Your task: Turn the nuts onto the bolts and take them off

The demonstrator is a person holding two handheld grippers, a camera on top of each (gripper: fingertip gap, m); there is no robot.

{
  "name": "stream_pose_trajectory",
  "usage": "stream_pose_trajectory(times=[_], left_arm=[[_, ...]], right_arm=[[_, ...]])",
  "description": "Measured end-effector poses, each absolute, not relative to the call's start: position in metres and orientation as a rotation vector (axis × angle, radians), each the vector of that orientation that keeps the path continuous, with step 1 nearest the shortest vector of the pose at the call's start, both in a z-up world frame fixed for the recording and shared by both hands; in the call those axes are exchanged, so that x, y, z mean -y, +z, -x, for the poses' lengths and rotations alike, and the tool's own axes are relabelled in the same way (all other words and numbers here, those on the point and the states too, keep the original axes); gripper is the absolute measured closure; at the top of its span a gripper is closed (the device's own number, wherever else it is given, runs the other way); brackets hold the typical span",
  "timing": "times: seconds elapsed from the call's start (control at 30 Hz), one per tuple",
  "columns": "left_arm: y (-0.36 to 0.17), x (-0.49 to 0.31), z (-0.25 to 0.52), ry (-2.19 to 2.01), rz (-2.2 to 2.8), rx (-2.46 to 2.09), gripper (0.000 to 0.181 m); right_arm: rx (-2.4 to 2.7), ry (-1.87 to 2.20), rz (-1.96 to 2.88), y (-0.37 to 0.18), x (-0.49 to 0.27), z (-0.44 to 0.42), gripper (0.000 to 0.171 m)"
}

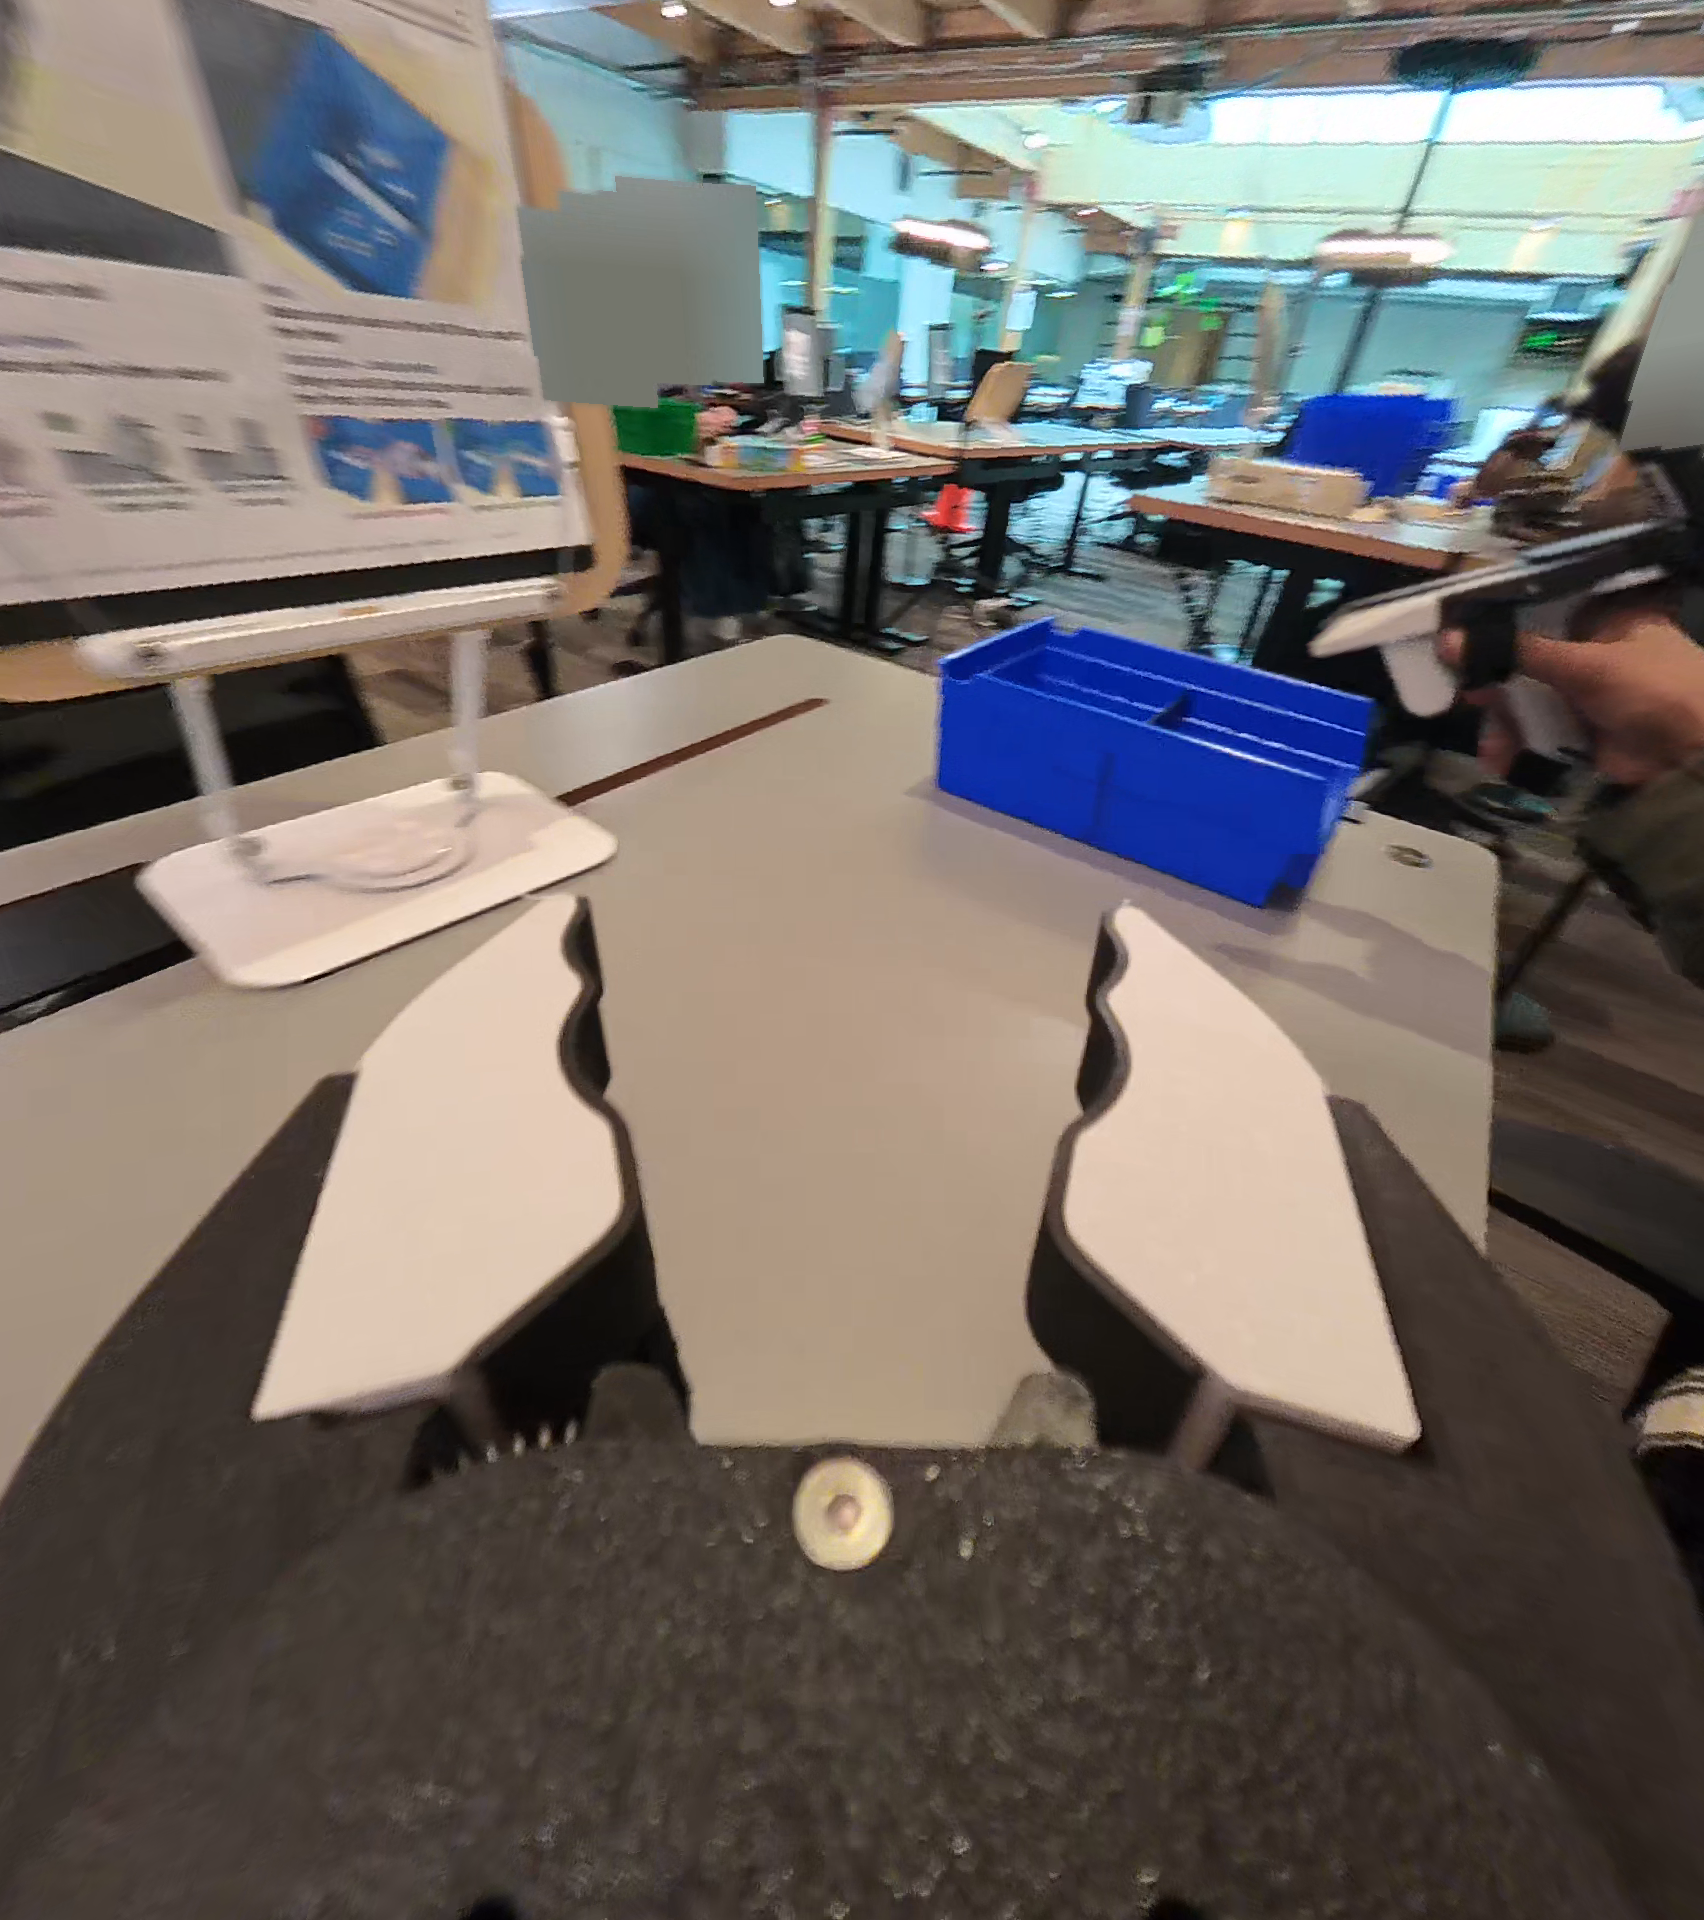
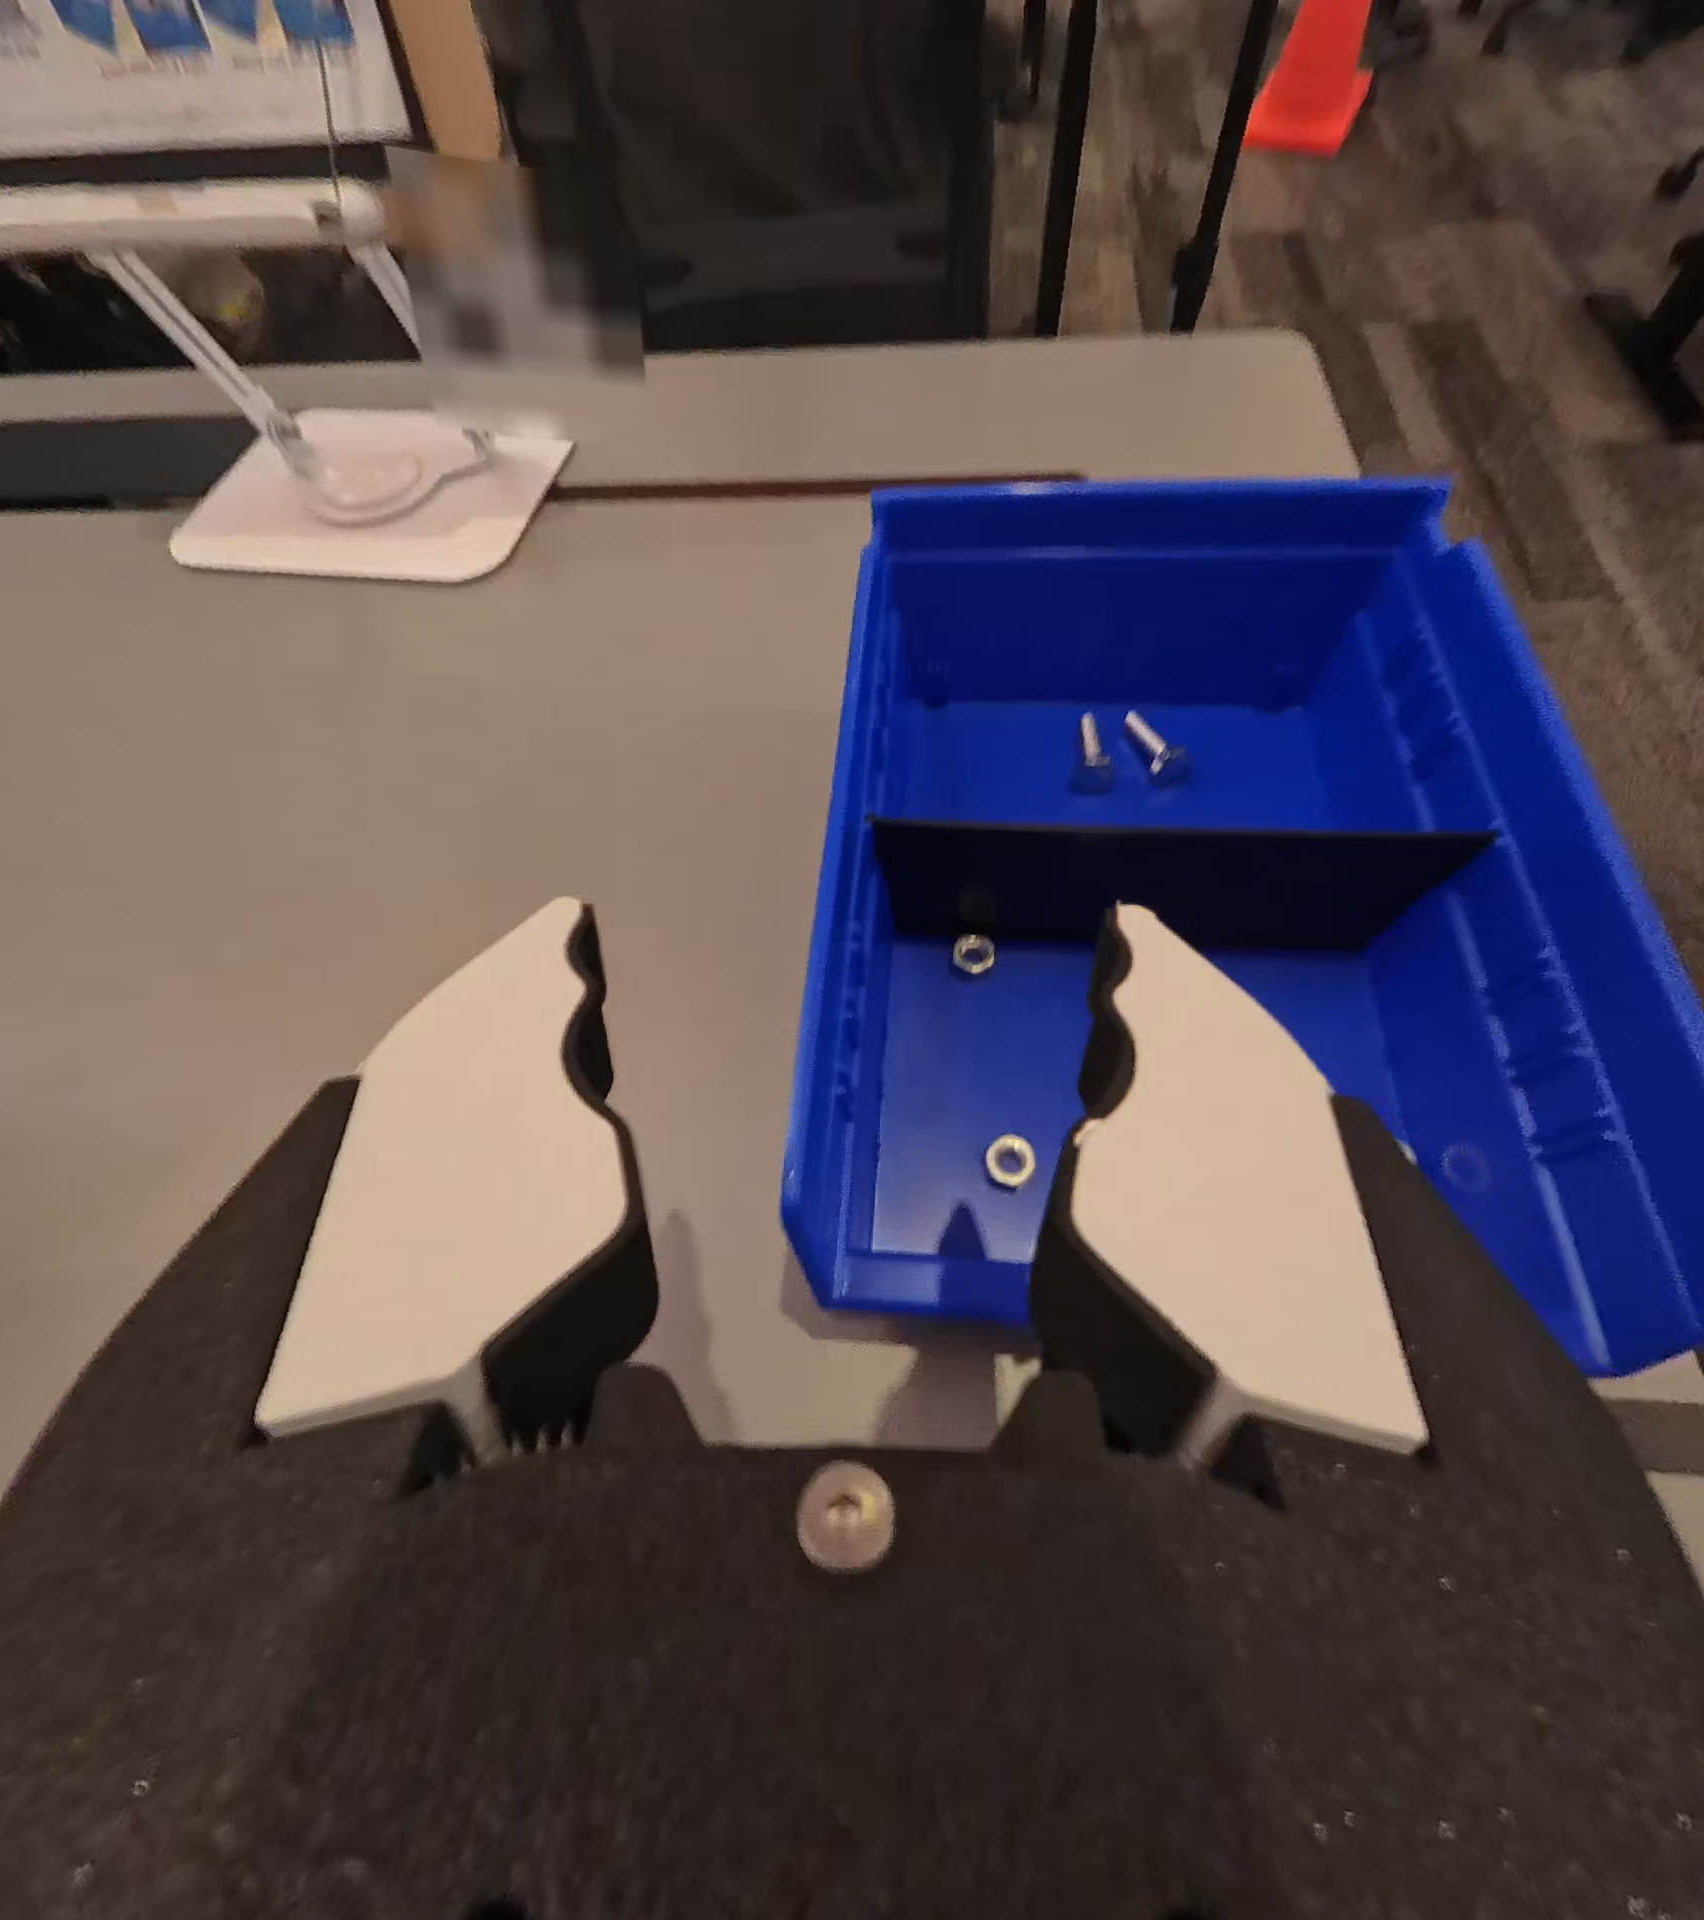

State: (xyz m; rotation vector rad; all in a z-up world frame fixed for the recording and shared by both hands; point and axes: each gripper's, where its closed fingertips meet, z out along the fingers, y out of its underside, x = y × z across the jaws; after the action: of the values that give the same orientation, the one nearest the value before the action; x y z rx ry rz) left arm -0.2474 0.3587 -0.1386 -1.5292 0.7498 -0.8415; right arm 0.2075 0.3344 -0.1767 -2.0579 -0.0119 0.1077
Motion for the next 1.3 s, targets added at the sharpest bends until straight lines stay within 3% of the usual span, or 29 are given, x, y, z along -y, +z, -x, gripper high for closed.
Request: stream_pose_trajectory(times=[0.27,0.43,0.57,0.93,1.3], left_arm=[[-0.118,-0.344,0.337,-0.606,1.655,-0.546,0.080],[-0.114,-0.338,0.356,-0.629,1.654,-0.491,0.082],[-0.122,-0.337,0.356,-0.638,1.681,-0.509,0.082],[-0.124,-0.334,0.360,-0.687,1.659,-0.504,0.088],[-0.124,-0.321,0.359,-0.728,1.654,-0.511,0.090]], right_arm=[[-0.016,-0.007,2.217,-0.229,-0.333,-0.198,0.095],[-0.020,-0.068,2.325,-0.256,-0.336,-0.195,0.116],[-0.040,-0.094,2.399,-0.274,-0.338,-0.197,0.164],[0.055,-0.188,2.391,-0.274,-0.346,-0.175,0.166],[0.185,-0.143,2.400,-0.275,-0.341,-0.064,0.166]])
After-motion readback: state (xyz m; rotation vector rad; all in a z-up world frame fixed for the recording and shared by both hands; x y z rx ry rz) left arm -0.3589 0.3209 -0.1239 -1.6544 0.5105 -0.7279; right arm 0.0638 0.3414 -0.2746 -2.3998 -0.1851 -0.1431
